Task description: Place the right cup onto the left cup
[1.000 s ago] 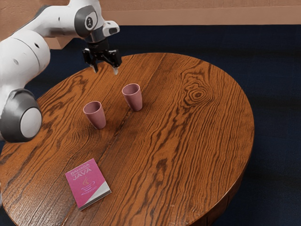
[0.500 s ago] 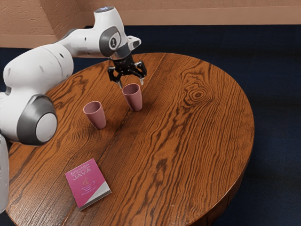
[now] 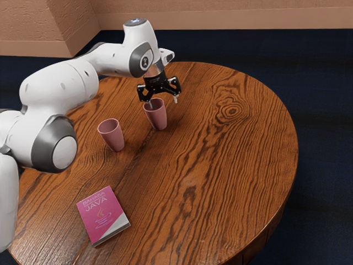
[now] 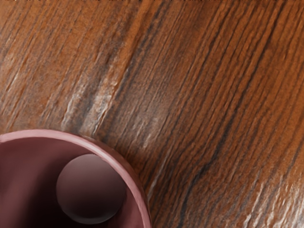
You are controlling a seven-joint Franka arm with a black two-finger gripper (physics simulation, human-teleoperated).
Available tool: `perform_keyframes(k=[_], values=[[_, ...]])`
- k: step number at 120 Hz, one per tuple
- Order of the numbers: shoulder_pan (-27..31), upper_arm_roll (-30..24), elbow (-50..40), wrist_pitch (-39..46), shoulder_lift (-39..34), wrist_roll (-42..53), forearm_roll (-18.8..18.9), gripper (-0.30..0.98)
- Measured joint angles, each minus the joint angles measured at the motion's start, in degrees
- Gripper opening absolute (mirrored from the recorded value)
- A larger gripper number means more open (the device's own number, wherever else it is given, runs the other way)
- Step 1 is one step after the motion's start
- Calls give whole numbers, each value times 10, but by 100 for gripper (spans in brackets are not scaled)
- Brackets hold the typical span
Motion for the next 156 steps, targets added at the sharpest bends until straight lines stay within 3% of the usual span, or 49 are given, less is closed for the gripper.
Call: perform_keyframes(k=[24,52,72,121,136,156], values=[[0,-1,-4,19,11,-20,12,62],[3,-1,-4,27,15,-37,12,17],[5,2,-11,27,15,-45,11,0],[5,5,-15,25,5,-59,14,-8],[9,6,-86,5,-72,-64,18,-9],[23,6,-174,-28,-179,-72,51,-9]])
